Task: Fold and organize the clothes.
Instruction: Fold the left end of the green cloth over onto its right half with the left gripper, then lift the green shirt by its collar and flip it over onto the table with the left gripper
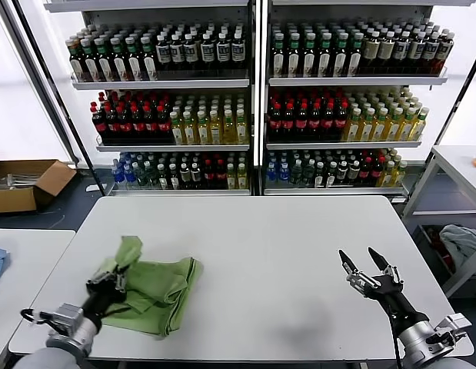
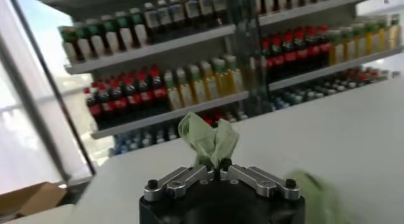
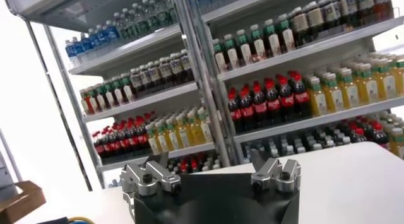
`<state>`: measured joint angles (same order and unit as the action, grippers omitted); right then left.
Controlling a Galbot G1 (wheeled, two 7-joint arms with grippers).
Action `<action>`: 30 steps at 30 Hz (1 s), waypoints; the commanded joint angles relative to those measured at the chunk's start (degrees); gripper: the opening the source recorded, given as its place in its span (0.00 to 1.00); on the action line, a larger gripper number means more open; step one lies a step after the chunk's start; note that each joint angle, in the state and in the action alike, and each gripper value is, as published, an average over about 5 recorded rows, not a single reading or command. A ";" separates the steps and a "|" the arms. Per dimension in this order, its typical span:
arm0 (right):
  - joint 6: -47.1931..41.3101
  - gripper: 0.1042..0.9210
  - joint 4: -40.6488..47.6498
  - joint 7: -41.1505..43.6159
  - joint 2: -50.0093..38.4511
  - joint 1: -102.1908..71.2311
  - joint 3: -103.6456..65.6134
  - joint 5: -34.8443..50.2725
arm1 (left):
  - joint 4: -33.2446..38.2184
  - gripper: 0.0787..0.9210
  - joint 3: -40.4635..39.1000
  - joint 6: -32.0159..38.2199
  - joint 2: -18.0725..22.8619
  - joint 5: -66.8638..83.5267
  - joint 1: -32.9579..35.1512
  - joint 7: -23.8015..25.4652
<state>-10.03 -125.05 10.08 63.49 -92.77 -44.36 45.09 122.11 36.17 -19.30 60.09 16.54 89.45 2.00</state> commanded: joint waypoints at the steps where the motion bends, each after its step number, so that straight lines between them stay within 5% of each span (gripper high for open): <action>1: -0.09 0.88 -0.24 -0.14 -0.07 0.46 0.83 -0.66 | -2.71 0.02 -13.83 1.47 4.70 -10.89 0.42 2.92; 5: -0.17 0.88 0.05 -0.24 -0.15 0.88 0.88 -0.66 | -3.13 0.04 -15.76 0.96 4.44 -11.12 0.68 3.50; 10: -0.36 0.88 0.35 -0.34 -0.02 1.53 1.36 -0.71 | 3.20 0.17 -14.90 -1.85 3.85 -3.09 2.27 3.08; 16: -0.47 0.88 0.66 -0.09 0.33 1.79 2.13 -0.79 | 11.88 0.38 -1.26 -5.97 0.15 18.73 1.02 -1.87; 22: 0.08 0.88 1.18 0.79 0.63 1.31 3.03 -2.72 | -3.67 0.59 12.38 -5.78 -5.51 23.69 -3.22 -1.79; 30: -0.03 0.88 1.03 0.71 0.38 0.83 2.85 -2.45 | -15.39 0.85 9.61 -6.43 -6.39 23.06 -2.92 -1.67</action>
<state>-10.22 -124.08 10.56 63.95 -91.92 -41.57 43.38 118.22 40.33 -24.07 56.51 32.86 88.09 1.17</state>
